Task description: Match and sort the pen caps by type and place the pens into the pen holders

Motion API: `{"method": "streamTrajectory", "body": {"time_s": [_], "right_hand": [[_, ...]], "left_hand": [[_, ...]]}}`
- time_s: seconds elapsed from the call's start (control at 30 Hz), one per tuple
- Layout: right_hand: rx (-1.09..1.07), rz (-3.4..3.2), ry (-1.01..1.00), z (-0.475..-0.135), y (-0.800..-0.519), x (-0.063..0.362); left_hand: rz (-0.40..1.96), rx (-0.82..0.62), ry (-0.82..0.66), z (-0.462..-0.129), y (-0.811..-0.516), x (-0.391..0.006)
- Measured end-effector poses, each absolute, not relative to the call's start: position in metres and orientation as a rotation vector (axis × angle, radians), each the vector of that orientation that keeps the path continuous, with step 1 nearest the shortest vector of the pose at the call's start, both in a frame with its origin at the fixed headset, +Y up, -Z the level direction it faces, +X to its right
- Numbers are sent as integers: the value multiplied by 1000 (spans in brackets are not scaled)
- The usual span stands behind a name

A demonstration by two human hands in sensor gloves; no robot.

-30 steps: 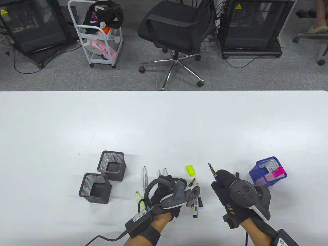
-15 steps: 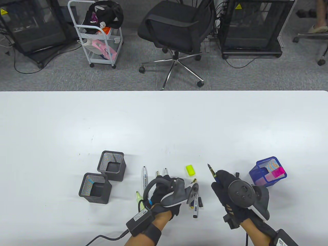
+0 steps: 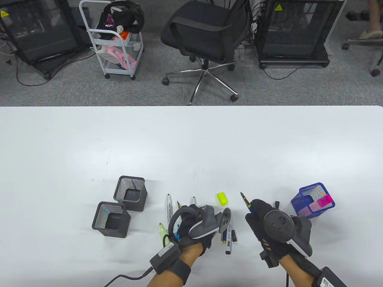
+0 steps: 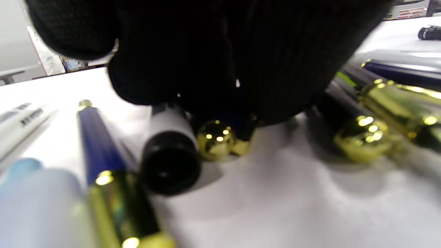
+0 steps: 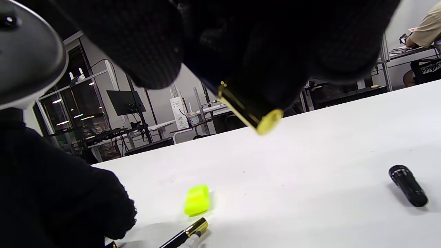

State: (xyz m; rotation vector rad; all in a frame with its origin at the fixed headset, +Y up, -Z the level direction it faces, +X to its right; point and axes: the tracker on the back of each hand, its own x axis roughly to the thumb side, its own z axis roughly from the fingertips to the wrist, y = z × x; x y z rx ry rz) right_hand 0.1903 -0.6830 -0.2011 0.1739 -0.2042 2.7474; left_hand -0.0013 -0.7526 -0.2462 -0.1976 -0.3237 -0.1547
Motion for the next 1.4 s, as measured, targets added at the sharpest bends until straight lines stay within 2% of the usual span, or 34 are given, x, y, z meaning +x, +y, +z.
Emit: {"method": "streamTrajectory", "body": {"time_s": [0.1,0.3,0.53,0.77,0.9,1.4], "right_hand": [[174,2748,-204,-201,-683,191],[181,2740,-209,-200,-682,191],[344,2747,-242,-190,-677,177],[560,2802,-287,-178,-674,157],[641,2830,-286,-172,-675,146],[754,2849,-280,-164,-679,131]], "left_hand": [[-80,-170,-321,-246,-743,-3],[144,-56,-383,-234,-700,-14],[381,21,-474,-214,-666,-54],[616,149,-517,-194,-658,-100],[706,164,-530,-186,-659,-116],[630,156,-584,-178,-660,-108]]}}
